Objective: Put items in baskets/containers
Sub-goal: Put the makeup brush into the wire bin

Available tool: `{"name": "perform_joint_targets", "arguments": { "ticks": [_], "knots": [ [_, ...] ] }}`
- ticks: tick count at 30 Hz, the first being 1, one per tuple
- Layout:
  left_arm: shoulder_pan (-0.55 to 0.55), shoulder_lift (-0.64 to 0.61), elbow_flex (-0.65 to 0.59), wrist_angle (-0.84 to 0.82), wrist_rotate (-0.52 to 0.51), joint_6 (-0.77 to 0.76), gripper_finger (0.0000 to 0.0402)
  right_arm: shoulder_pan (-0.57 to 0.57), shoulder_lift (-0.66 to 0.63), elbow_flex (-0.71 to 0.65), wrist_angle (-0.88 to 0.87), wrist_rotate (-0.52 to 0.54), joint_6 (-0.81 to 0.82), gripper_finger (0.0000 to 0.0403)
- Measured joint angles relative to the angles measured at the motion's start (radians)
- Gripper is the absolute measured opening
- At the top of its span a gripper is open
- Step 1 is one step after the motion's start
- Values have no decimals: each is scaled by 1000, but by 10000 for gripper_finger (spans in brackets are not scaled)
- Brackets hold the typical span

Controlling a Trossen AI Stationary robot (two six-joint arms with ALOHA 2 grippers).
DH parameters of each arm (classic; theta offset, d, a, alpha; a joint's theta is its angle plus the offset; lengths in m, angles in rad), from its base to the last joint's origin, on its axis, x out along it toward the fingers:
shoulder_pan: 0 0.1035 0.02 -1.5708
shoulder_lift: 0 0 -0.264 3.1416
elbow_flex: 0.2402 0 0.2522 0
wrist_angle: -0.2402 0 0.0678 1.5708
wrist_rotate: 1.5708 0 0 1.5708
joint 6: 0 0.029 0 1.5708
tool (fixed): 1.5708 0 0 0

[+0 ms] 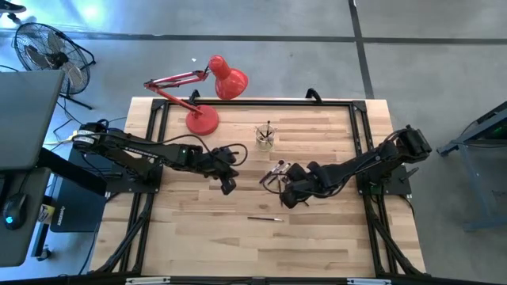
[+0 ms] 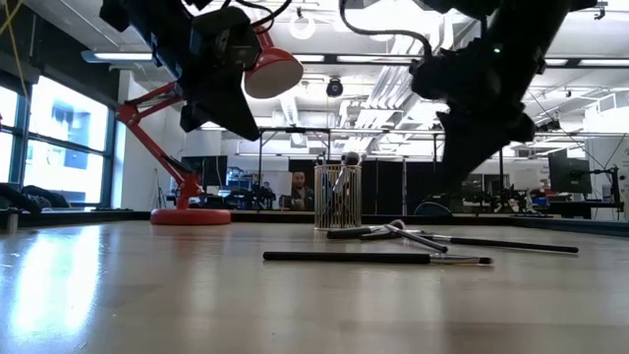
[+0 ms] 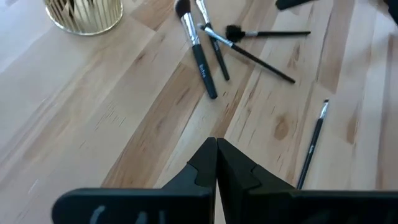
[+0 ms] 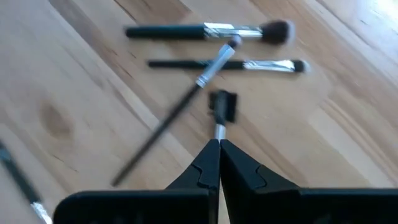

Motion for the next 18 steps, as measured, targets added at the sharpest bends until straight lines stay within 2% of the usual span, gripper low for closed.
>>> {"name": "perform_joint_targets", "arguments": {
  "ticks": [8, 14, 18],
  "knots": [
    [0, 0, 0, 32, 0, 9, 0, -58, 0, 0, 175, -19, -38, 52],
    [0, 0, 0, 32, -5, 12, 0, -94, 0, 0, 219, -90, -66, 98],
    [0, 0, 0, 32, -6, 13, 0, -100, 0, 3, 293, -142, -121, 103]
  ]
}}
